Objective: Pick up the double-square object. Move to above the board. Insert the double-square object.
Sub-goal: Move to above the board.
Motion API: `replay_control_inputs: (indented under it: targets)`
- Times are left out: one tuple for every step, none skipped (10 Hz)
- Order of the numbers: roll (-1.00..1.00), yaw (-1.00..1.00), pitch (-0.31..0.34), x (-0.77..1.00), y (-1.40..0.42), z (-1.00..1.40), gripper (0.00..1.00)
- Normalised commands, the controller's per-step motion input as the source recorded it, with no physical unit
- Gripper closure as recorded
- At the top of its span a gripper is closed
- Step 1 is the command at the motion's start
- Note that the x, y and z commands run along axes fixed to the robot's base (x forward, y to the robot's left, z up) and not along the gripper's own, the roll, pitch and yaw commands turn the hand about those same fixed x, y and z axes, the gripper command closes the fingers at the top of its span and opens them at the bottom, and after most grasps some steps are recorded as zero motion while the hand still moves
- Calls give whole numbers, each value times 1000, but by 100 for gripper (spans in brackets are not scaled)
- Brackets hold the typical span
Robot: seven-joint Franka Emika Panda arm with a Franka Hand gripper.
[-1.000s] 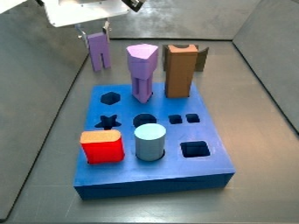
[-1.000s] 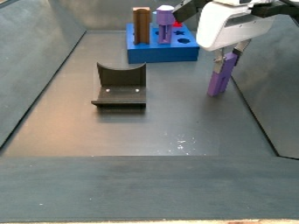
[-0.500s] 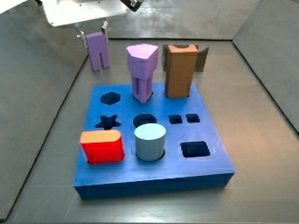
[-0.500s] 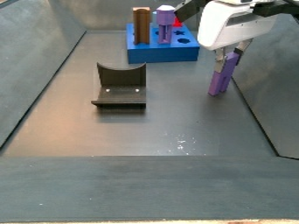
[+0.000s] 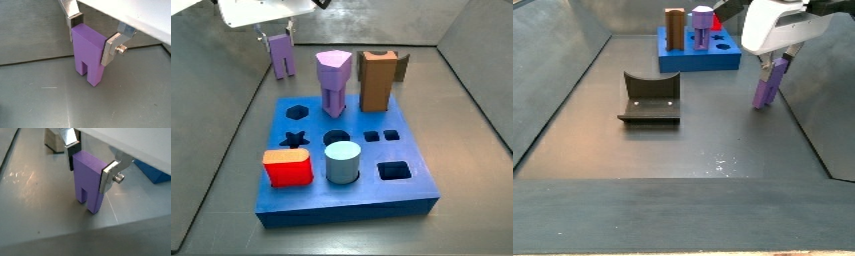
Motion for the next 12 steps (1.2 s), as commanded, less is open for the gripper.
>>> replay_control_inputs:
  targets:
    - [-521,118,-157,356,375,1000,100]
    - [-525,156,-117,332,416,1000,100]
    - [-528,92,-53,309,398,1000,100]
    - [-520,51,-30,298,382,1000,100]
    - [-484,5,11,280,361,1000,100]
    - [-432,-14,27,270,351,1000,100]
    - [-335,-31,37,259,337,1000,100]
    - [-277,-34,38,253,330,1000,100]
    - [-208,-34,41,242,314,1000,100]
    - [-177,-43,43,231,305,1000,100]
    - [-139,-48,53,216,290,1000,100]
    - [-113,-50,60,206,279,1000,100]
